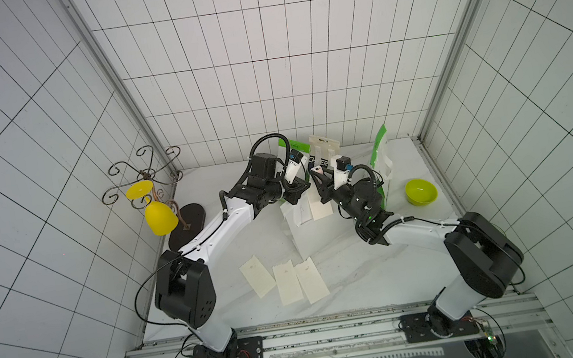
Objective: Staple the receipts to the bags
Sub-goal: Place the stapler in the takeout bag.
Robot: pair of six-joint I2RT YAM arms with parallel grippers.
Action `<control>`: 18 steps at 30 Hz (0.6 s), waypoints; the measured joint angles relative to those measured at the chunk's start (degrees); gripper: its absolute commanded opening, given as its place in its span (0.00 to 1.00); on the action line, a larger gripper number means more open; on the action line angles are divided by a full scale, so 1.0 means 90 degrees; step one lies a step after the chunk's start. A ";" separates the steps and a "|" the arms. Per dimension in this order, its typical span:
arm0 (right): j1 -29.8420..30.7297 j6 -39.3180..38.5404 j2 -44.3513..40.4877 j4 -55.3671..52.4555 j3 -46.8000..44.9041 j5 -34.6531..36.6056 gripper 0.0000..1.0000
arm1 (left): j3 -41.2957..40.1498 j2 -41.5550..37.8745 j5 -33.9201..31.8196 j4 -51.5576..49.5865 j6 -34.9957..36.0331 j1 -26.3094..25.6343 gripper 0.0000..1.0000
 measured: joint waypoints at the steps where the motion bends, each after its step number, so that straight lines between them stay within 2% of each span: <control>1: 0.0000 0.0000 -0.0010 -0.0044 0.0000 0.0007 0.00 | -0.0012 -0.0012 -0.0036 0.0015 0.0015 -0.0015 0.00; 14: 0.0002 0.0204 -0.0406 -0.1530 0.0313 0.0041 0.00 | -0.0272 -0.0270 -0.0267 0.0211 0.0182 -0.0121 0.00; 18: 0.0002 0.0323 -0.0425 -0.1836 0.0393 -0.0015 0.07 | -0.0406 -0.0330 -0.0267 0.0299 0.0204 -0.0129 0.00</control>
